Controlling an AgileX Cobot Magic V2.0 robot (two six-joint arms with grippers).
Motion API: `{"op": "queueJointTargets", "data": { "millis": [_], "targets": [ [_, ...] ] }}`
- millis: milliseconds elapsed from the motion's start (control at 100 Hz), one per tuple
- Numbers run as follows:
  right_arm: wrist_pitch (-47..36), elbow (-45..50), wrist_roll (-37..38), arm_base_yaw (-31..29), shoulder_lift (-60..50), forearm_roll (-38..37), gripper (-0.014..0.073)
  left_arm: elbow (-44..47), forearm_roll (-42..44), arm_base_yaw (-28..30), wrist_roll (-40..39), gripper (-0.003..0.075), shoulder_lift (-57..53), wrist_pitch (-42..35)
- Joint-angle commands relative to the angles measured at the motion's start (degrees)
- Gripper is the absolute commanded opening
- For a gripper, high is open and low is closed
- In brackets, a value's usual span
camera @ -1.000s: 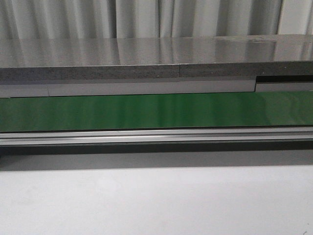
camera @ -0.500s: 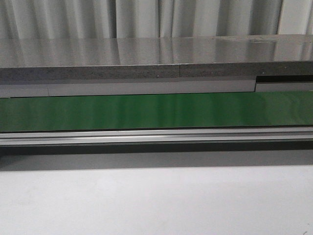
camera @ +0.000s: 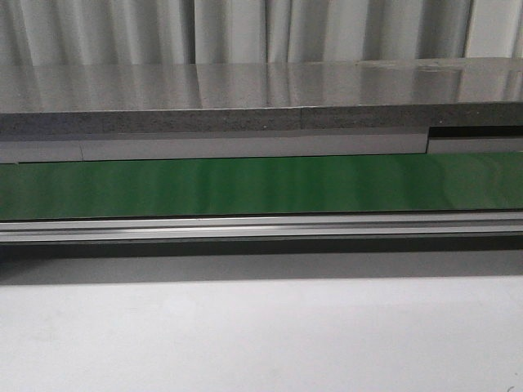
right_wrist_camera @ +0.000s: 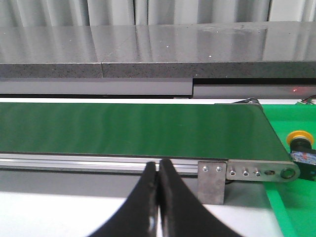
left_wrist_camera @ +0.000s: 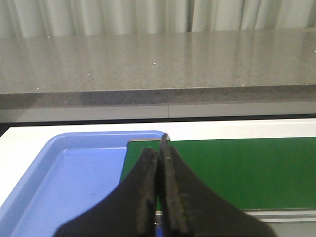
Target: Move button from left to right
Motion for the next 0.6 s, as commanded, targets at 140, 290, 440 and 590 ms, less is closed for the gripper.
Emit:
{"op": "queueJointTargets", "data": {
  "millis": [140,290,440,590],
  "targets": [
    [-4.9,-0.86,0.02,-0.22,-1.2,-0.61,-0.0067,4.43,1.71,-2.04,-2.49,-0.002,-2.24,-10.07],
    [-4.9,-0.86,0.02,-0.22,-1.2,-0.61,-0.0067,8.0,1.71,-2.04,-2.49,-0.002,-6.04,-9.96],
    [-4.84,-0.86,0.02,-0.22,-1.2,-0.61,-0.0067,11.73,1.71,-2.04,-2.49,-0.002,-11.2,-9.96],
    [-4.84,-0.86,0.02,-0.22,-1.2,-0.61,-0.0067,14.77,0.6,-2.04,-2.49,-0.002,-15.73,-9.96]
  ]
}}
